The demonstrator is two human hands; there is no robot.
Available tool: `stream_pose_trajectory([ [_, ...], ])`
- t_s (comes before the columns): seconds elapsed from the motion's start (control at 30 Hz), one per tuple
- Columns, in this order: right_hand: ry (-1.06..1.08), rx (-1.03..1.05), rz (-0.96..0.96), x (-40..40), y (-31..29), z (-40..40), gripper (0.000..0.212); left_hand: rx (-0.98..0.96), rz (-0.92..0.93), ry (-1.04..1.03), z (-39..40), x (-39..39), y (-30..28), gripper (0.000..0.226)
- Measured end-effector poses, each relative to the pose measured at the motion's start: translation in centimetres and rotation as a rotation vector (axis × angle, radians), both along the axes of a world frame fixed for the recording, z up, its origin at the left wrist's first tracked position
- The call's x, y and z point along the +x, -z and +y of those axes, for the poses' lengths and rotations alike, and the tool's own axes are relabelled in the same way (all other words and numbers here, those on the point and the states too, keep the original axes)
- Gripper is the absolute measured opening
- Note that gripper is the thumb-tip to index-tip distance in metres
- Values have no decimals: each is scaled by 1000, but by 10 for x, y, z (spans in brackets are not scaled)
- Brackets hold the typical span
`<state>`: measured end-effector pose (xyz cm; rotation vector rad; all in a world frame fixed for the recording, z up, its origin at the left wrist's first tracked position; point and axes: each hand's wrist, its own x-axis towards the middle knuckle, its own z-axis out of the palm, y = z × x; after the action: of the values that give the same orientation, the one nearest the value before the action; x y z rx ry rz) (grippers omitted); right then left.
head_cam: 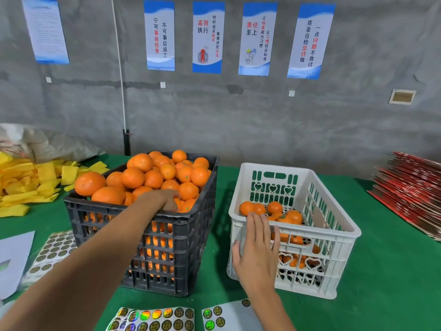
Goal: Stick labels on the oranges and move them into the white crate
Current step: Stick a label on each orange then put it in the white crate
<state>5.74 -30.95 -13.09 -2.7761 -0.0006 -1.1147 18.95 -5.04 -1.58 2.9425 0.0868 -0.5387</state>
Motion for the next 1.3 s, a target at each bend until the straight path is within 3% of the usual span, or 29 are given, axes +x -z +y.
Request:
stream_pose_trajectory([
  [0.07, -5, 7, -10, 0, 3, 1, 69, 56, -43, 19, -5, 3, 2, 79],
  [0.2, -23, 18, 16, -2, -1, -1, 72, 94, -241, -67, -11, -9, -1, 62],
  [0.3, -43, 32, 47, -7, -6, -3, 73, 42, -543, -114, -15, -27, -12, 64],
  [0.37, -86, 67, 53, -10, -9, -5, 69, -178, -826, -65, -21, -41, -16, 70],
  [0.47, -301, 119, -31, -15, -13, -12, 58, -463, -1145, 257, -29, -70, -17, 70],
  [0.53, -474, 130, -76, -22, -15, -14, 58, -478, -1225, 522, -40, -94, -11, 70],
  [0.6, -580, 179, -88, -29, -12, -14, 61, -431, -1282, 654, -58, -113, 8, 72],
  [0.67, -612, 255, -138, -33, 0, -13, 56, -433, -1277, 665, -76, -128, 40, 75],
  [0.77, -574, 302, -154, -41, 35, -23, 43, -552, -1105, 564, -89, -140, 96, 74],
  [0.97, -450, 184, 249, -56, 105, -53, 33, -799, -552, 227, -106, -150, 200, 65],
  [1.13, -250, 202, 534, -52, 123, -61, 65, -988, -446, -53, -112, -154, 247, 69],
  [1.23, -195, 181, 575, -52, 127, -62, 81, -1002, -457, -77, -110, -153, 254, 70],
  [1.3, -200, 151, 581, -51, 129, -64, 81, -998, -460, -63, -112, -154, 254, 70],
])
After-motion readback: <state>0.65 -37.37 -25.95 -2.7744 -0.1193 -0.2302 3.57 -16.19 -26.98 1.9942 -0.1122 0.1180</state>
